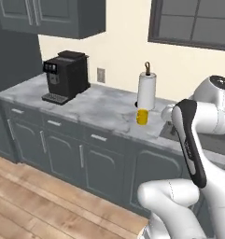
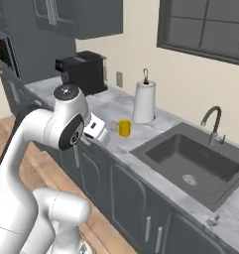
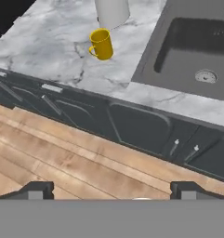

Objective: Move the mug from next to the sink to the open cabinet. Then, move the bowl with the orange to the fridge to clear the area for faucet cleaning.

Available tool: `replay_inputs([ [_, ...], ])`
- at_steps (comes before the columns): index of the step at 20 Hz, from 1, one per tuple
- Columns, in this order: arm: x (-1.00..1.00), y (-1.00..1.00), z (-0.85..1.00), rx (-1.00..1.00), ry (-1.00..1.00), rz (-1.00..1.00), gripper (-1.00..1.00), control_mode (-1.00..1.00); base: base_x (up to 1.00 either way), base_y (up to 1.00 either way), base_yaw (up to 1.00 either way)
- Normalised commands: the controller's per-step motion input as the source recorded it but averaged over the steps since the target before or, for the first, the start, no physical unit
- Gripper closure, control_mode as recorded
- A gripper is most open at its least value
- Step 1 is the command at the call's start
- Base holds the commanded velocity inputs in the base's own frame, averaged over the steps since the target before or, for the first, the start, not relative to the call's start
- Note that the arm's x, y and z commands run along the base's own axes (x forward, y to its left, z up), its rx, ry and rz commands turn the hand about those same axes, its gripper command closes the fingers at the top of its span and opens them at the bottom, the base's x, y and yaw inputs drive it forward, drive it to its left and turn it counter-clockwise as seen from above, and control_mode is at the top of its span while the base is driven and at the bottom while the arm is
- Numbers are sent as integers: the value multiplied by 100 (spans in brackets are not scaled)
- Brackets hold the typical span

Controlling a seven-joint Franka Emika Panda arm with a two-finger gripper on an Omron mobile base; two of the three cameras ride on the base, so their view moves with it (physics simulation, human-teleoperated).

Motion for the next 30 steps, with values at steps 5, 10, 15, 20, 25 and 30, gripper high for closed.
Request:
replay_inputs([
  [5,0,0,0,0,0,0,-100,100,80,41,-64],
  [10,0,0,0,0,0,0,-100,100,37,39,-65],
  [15,0,0,0,0,0,0,-100,100,5,89,-39],
  [20,0,0,0,0,0,0,-100,100,35,76,-18],
  [25,0,0,0,0,0,0,-100,100,56,45,-25],
  [30,0,0,0,0,0,0,-100,100,4,-5,0],
])
